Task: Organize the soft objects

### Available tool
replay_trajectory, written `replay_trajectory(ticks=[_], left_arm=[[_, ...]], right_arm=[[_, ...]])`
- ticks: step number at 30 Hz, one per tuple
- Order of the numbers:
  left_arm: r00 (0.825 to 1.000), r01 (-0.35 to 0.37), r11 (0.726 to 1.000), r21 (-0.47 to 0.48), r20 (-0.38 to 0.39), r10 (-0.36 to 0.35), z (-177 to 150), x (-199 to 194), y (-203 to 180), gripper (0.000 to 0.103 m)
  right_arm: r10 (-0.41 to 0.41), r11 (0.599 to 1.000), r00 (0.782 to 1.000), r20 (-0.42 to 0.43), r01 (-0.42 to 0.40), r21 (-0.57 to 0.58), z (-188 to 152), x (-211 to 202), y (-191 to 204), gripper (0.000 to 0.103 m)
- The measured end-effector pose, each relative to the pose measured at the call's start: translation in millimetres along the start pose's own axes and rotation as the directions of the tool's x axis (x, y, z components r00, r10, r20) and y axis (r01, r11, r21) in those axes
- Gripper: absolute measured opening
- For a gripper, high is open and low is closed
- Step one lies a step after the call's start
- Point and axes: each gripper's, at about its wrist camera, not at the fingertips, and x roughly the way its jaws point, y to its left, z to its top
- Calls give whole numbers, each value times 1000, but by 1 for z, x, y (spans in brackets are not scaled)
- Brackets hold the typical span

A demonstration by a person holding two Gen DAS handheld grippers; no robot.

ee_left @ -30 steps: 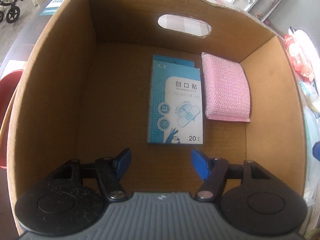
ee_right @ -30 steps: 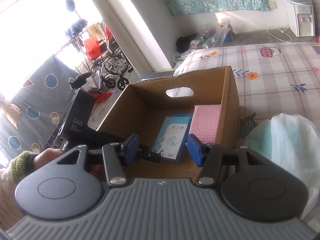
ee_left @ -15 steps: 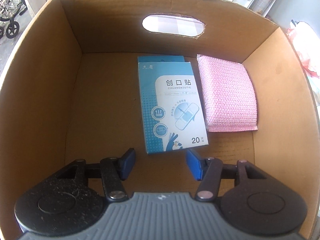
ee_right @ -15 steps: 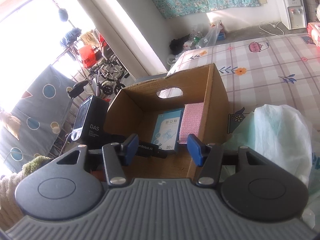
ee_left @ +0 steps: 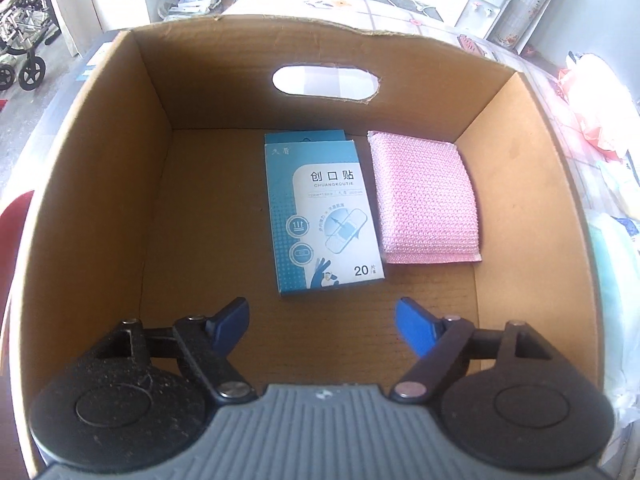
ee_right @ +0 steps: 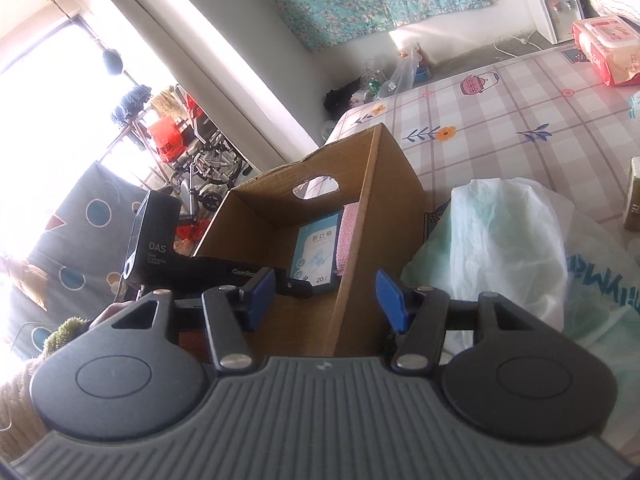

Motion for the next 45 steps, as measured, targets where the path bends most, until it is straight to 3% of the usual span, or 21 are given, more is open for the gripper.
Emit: replay_trajectory(ticks=[5,10,14,18,21,24,30,35,38,39,41,42,45], left_arm=[[996,-29,1000,-7,84,30,-9,-44,-6,82],[973,-23,999,24,231,17,-1,-101,-35,82],[941,11,992,126,333,-53,16,-132,-89,82],[916,54,971,234,375,-141,37,-127,-166,82],[922,92,962,257,342,-180,59,-102,-221,80],[944,136,962,238,264,-199,79,-69,-265,73],[975,154,971,183,133,-180,109,3,-310,56],[981,173,974,147,58,-183,124,38,-320,44],[981,181,971,157,36,-189,130,53,-327,42],[981,185,970,158,26,-191,130,56,-328,42],[980,195,967,162,8,-199,131,63,-332,41],[980,198,965,169,-2,-201,131,66,-333,41],[979,204,961,187,-24,-204,130,73,-340,41]], right_arm=[[-12,1000,999,45,11,30,-4,-30,-21,57],[-56,998,992,117,52,34,4,-71,-52,57],[-128,992,968,216,124,34,29,-111,-86,57],[-226,974,937,266,222,45,74,-136,-131,57],[-272,961,935,226,256,101,115,-133,-176,53],[-331,939,930,161,307,158,153,-113,-221,36],[-367,916,930,1,361,178,204,-40,-289,16],[-367,906,921,-130,386,174,217,12,-326,11],[-370,888,895,-250,420,187,204,44,-353,7],[-369,888,892,-262,421,183,197,48,-354,0],[-359,893,895,-265,412,182,203,48,-352,0],[-350,897,903,-251,400,188,207,46,-350,5],[-351,906,918,-186,383,181,223,39,-346,6]])
